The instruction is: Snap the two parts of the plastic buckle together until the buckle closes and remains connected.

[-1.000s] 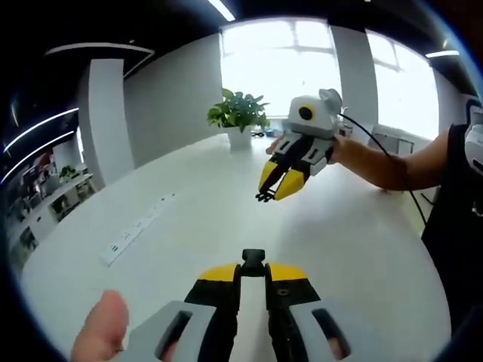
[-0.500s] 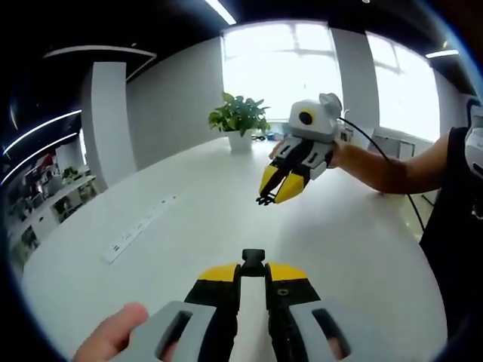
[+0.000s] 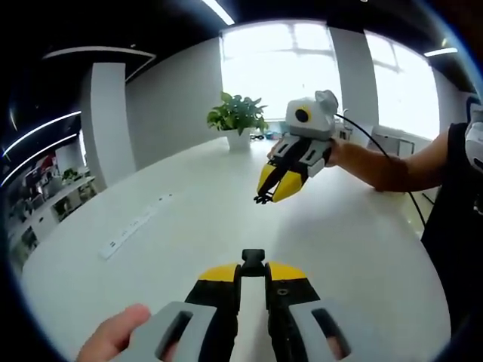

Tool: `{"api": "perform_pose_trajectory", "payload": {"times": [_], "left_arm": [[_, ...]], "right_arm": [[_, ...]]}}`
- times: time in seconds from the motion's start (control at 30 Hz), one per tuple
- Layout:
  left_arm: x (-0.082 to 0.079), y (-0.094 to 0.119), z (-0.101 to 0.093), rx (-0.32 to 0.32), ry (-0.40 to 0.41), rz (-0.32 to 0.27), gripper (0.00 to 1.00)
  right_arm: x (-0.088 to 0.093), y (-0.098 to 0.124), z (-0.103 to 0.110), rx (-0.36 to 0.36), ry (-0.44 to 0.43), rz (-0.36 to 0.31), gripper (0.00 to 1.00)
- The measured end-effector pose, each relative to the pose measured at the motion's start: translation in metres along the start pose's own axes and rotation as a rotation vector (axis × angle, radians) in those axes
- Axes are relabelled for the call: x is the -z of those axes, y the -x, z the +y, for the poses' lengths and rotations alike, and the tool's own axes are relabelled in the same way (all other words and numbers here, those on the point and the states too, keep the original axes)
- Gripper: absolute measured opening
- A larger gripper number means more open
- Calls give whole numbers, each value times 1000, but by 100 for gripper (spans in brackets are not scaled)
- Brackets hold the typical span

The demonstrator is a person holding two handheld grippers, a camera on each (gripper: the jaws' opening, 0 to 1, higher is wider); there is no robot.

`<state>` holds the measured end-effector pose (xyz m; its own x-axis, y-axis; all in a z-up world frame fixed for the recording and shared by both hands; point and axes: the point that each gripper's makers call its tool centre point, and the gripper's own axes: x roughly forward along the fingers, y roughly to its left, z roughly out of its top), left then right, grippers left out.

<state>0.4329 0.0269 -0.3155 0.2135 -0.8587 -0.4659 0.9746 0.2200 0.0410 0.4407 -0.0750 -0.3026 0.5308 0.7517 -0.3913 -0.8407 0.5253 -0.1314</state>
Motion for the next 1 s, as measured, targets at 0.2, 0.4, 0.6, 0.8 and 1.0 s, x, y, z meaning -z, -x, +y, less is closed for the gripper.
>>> {"api": "perform_pose_trajectory", "payload": {"times": [0.2,0.4,0.6,0.8,1.0], "left_arm": [[-1,0,-3,7,-1,5,11],[5,-4,-8,17,-2,18,11],[7,-4,-12,20,-31,20,11],[9,-2,-14,15,-24,31,11],[12,-1,-19,17,-21,40,11]], "right_arm": [[1,-1,3,-6,1,-3,12],[2,-1,5,-4,7,-5,12],[1,0,5,1,12,-6,12],[0,1,11,-2,17,-6,12],[0,1,17,-7,19,-7,12]]}}
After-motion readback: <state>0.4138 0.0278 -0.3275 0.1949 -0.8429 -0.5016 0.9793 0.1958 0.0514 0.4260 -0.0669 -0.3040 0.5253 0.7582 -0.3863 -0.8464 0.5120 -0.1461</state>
